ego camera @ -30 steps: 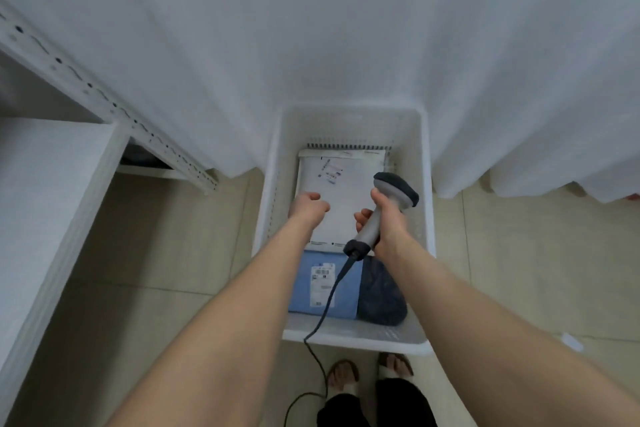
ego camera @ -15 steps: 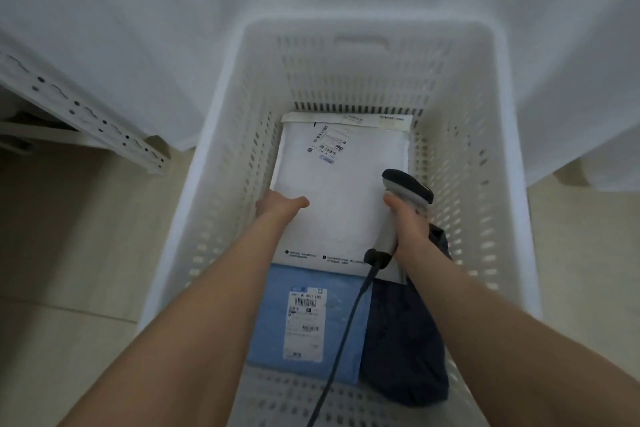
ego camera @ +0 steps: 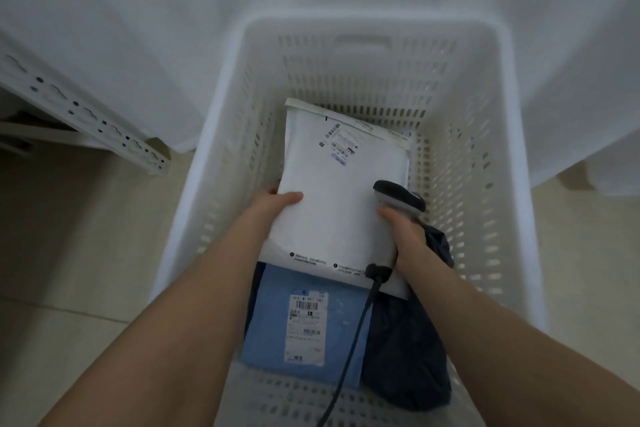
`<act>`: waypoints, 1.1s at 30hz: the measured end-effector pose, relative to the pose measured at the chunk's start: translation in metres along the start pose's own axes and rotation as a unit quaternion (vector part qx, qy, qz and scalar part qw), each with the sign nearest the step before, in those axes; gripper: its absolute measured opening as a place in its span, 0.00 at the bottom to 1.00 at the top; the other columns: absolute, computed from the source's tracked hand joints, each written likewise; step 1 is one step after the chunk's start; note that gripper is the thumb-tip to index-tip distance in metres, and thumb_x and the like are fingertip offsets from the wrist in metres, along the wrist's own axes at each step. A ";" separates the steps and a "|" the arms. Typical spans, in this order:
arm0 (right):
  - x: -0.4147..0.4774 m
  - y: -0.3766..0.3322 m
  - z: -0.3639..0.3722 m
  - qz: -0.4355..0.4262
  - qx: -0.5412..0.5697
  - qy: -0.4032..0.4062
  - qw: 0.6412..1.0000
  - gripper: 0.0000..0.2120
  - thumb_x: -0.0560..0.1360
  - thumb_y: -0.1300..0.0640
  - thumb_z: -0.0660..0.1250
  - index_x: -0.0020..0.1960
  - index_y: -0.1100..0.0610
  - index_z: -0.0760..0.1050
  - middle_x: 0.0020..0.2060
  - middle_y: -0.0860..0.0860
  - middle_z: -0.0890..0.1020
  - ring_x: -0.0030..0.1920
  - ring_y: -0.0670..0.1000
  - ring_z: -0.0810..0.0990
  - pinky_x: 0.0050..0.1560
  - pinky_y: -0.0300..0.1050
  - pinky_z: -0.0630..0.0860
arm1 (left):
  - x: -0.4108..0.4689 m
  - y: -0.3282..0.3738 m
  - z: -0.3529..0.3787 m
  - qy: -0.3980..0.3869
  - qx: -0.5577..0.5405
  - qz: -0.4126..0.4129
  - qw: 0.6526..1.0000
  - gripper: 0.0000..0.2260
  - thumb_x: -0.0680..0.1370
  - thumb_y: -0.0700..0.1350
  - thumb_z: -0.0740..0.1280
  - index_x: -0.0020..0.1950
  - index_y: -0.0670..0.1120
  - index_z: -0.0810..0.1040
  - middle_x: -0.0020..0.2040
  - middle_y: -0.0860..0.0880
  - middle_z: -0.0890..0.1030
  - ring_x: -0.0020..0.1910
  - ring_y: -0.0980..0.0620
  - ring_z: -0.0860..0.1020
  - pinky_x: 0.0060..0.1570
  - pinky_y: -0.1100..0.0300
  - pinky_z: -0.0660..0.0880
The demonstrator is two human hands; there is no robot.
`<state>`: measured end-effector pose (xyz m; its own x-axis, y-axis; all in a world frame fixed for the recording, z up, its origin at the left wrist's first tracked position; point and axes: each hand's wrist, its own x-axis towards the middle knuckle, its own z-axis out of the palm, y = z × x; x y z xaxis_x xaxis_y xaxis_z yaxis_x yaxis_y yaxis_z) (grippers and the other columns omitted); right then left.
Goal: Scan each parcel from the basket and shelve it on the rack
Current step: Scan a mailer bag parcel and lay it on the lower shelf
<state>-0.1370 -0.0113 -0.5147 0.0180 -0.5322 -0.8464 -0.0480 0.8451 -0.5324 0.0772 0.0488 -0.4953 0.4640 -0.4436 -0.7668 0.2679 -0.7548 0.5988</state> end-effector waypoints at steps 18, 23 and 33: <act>-0.273 -0.120 -0.014 -0.021 0.086 0.002 0.996 0.27 0.73 0.51 0.73 0.68 0.59 0.73 0.61 0.55 0.80 0.60 0.55 0.78 0.62 0.53 0.75 | -0.260 0.144 -0.081 0.033 -0.038 0.091 0.995 0.14 0.73 0.30 0.64 0.36 0.46 0.65 0.34 0.46 0.73 0.32 0.50 0.72 0.32 0.60 0.69; -0.373 -0.186 -0.022 -0.056 0.110 -0.002 0.992 0.24 0.70 0.51 0.75 0.63 0.59 0.77 0.56 0.55 0.83 0.56 0.57 0.81 0.62 0.55 0.76 | -0.359 0.206 -0.135 0.053 -0.032 0.093 0.994 0.12 0.70 0.28 0.59 0.35 0.46 0.68 0.33 0.44 0.71 0.32 0.49 0.69 0.33 0.60 0.65; -0.533 -0.223 -0.040 -0.048 0.139 -0.109 0.983 0.08 0.69 0.48 0.75 0.35 0.50 0.80 0.35 0.49 0.85 0.37 0.52 0.84 0.42 0.47 0.78 | -0.529 0.284 -0.193 -0.019 -0.052 0.108 0.993 0.15 0.71 0.28 0.50 0.45 0.42 0.72 0.40 0.41 0.74 0.37 0.43 0.74 0.42 0.54 0.73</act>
<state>-0.1757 0.0819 0.0551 0.2247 -0.6128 -0.7576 0.2384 0.7885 -0.5670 0.0712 0.1624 0.1254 0.4877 -0.6096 -0.6249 0.2523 -0.5868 0.7694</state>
